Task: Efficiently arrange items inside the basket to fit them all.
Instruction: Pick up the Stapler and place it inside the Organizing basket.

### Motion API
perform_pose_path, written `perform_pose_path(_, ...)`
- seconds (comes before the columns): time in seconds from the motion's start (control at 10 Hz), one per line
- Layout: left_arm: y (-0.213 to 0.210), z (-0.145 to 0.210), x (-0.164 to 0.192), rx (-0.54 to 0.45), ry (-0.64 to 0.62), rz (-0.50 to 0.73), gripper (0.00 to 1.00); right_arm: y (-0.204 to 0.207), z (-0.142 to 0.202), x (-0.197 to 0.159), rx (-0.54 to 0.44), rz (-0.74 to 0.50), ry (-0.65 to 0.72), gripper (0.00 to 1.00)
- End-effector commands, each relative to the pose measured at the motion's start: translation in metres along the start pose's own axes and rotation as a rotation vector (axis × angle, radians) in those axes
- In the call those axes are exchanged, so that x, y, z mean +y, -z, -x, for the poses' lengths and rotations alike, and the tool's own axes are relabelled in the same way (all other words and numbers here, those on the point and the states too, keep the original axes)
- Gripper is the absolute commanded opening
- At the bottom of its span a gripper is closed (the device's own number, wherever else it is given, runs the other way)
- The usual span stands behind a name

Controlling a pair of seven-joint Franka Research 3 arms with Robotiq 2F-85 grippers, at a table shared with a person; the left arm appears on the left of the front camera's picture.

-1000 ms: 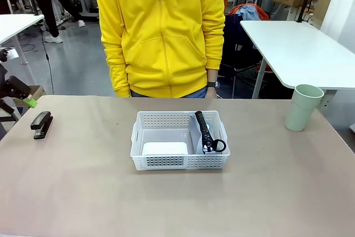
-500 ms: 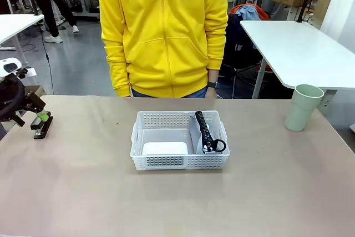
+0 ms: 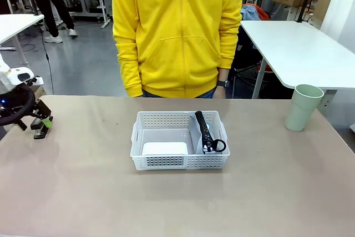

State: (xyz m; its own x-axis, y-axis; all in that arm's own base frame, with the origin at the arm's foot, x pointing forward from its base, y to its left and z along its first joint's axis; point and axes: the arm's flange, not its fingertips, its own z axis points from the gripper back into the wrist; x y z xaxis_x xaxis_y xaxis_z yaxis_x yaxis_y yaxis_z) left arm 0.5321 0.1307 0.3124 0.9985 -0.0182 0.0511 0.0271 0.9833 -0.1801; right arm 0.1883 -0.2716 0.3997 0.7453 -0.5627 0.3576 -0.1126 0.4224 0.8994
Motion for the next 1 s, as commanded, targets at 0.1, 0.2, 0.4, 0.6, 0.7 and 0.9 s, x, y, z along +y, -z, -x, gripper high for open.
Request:
perform_pose_path(0.1,0.007,-0.006,-0.006,0.017,-0.009,-0.076,1.0,0.002,-0.001,0.001,-0.021,-0.019,-0.028,1.0)
perform_pose_path(0.2,0.009,-0.006,-0.009,0.019,0.002,-0.097,1.0,0.002,-0.001,0.001,-0.021,-0.019,-0.028,1.0)
perform_pose_path(0.4,0.012,-0.006,-0.011,0.022,0.019,-0.109,1.0,0.002,-0.001,0.001,-0.021,-0.019,-0.028,1.0)
perform_pose_path(0.6,0.014,-0.006,-0.012,0.041,0.033,-0.145,0.72,0.002,-0.001,0.001,-0.021,-0.019,-0.028,1.0)
perform_pose_path(0.7,0.014,-0.005,-0.015,0.03,0.037,-0.14,0.42,0.002,-0.001,0.001,-0.021,-0.019,-0.028,1.0)
perform_pose_path(0.9,0.014,-0.001,-0.022,0.017,0.052,-0.153,0.0,0.002,-0.001,0.001,-0.021,-0.019,-0.028,1.0)
